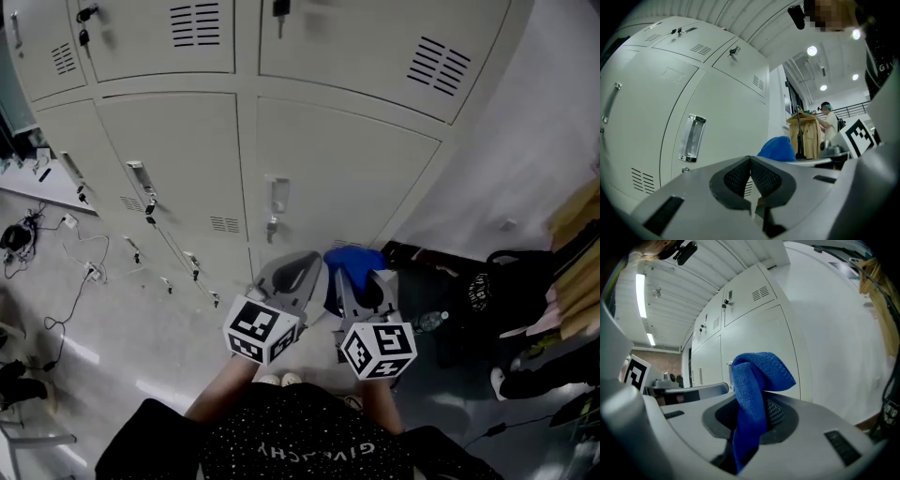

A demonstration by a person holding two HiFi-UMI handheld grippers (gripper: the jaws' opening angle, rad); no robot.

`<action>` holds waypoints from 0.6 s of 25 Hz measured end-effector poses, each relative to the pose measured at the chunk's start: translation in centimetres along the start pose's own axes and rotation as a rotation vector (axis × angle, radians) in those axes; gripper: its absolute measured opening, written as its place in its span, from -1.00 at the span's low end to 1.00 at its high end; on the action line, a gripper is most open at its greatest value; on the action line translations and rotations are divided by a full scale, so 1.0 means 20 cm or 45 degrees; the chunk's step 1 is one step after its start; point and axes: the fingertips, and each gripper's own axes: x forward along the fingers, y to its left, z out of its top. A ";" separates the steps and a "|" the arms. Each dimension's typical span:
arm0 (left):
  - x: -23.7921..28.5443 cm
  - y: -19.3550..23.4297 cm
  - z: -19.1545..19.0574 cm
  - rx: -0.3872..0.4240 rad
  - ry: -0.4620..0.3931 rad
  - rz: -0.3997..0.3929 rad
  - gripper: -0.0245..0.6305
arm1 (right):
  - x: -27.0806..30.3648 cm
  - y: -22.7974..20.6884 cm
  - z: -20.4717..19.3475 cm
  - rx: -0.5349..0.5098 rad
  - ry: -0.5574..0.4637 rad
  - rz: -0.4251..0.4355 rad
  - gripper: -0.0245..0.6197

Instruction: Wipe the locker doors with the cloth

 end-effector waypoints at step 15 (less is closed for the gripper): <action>-0.05 -0.02 0.03 0.010 0.000 -0.015 -0.90 | -0.13 0.02 0.07 -0.092 -0.093 -0.086 -0.65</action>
